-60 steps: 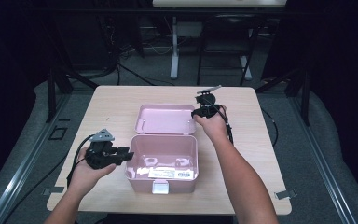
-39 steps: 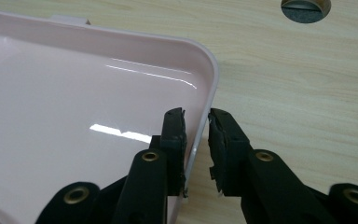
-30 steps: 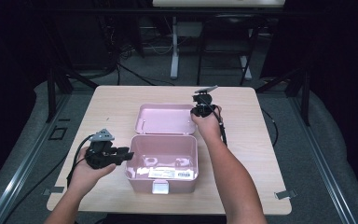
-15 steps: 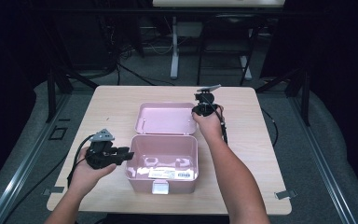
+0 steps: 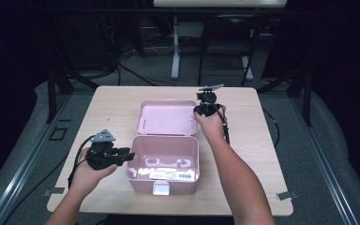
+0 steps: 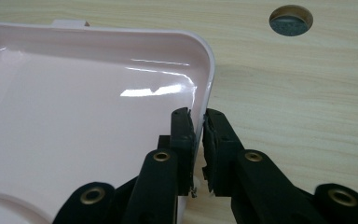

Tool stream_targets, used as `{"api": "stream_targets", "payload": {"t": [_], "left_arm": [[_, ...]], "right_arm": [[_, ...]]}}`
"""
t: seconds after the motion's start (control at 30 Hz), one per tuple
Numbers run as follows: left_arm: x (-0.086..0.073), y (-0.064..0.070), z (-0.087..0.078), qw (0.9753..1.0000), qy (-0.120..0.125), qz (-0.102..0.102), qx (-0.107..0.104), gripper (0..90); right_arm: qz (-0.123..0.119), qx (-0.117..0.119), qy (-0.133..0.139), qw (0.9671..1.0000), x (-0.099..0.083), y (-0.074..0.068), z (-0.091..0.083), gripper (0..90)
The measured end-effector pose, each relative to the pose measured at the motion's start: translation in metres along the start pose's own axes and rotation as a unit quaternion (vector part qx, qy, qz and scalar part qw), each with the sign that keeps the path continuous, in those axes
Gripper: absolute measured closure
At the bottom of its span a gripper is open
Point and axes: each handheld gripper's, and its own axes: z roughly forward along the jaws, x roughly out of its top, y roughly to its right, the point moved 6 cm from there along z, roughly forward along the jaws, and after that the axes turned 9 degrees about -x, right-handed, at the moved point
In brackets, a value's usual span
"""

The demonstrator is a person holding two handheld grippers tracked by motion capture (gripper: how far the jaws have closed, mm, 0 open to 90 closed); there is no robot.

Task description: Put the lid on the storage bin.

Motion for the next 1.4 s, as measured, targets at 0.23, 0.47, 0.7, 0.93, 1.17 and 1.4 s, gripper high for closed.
{"api": "stream_targets", "payload": {"t": [0.23, 0.47, 0.7, 0.93, 1.17, 1.4], "left_arm": [[0.0, 0.0, 0.0, 1.0, 0.0, 0.0, 0.0, 66.7], [0.0, 0.0, 0.0, 1.0, 0.001, -0.001, 0.001, 66.7], [0.0, 0.0, 0.0, 1.0, 0.002, -0.005, 0.0, 66.7], [0.0, 0.0, 0.0, 1.0, 0.003, -0.008, -0.001, 66.7], [0.0, 0.0, 0.0, 1.0, 0.003, -0.009, -0.001, 66.7], [0.0, 0.0, 0.0, 1.0, 0.002, -0.008, -0.003, 65.9]], "right_arm": [[-0.005, -0.004, 0.011, 0.9999, 0.006, -0.002, -0.009, 84.1], [-0.013, -0.005, 0.026, 0.9996, 0.009, -0.003, -0.02, 84.8], [-0.025, -0.012, 0.054, 0.9982, 0.011, -0.006, -0.035, 85.5], [-0.036, -0.005, 0.08, 0.9962, 0.011, -0.007, -0.05, 85.6], [-0.045, 0.003, 0.108, 0.9932, 0.009, -0.008, -0.067, 86.1], [-0.044, 0.02, 0.13, 0.9903, 0.005, -0.008, -0.084, 86.7]]}}
